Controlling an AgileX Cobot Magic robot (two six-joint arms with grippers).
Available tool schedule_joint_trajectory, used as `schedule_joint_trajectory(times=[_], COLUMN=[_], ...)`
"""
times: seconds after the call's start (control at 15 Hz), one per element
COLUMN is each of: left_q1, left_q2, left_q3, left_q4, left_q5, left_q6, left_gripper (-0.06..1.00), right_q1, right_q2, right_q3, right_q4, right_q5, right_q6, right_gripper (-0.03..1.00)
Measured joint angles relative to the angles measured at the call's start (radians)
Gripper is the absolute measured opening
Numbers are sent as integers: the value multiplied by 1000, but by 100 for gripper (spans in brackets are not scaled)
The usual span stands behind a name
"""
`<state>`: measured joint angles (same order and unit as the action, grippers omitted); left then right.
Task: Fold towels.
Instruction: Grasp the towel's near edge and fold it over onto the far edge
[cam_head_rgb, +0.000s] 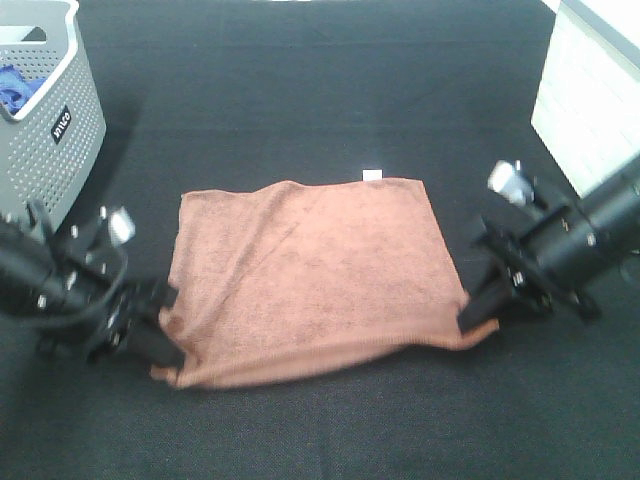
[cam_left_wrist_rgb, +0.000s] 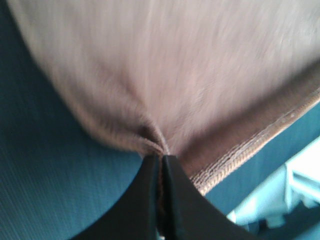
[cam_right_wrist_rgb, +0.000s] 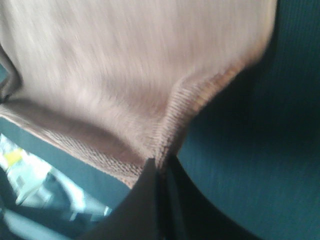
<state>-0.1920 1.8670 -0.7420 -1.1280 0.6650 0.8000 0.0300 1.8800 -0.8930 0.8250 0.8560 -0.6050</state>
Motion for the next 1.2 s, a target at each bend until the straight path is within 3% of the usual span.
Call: schedule_joint_trajectory(times=[0.27, 0.33, 0.4, 0.67, 0.8, 1.0, 1.2], left_q1=[0, 0, 0, 0, 0, 0, 0], left_q2=[-1, 14, 14, 130, 189, 263, 295], left_q3=[-136, -214, -214, -463, -560, -647, -679], left_q4=[24, 38, 38, 72, 134, 320, 352], left_q5=[-98, -135, -135, -171, -185, -194, -199], left_q6=[-75, -80, -80, -82, -132, -300, -326], left_gripper=[0, 0, 0, 0, 0, 0, 0], right_q1=[21, 25, 25, 25, 25, 25, 25], right_q2=[49, 119, 119, 327, 398, 471, 494], right_q3=[-270, -403, -403, -729, -847, -950, -957], right_q4=[-8, -16, -16, -59, -91, -147, -151], right_q5=[0, 7, 7, 65, 74, 77, 63], right_q6=[1, 21, 21, 86, 128, 175, 182], right_gripper=[0, 0, 0, 0, 0, 0, 0])
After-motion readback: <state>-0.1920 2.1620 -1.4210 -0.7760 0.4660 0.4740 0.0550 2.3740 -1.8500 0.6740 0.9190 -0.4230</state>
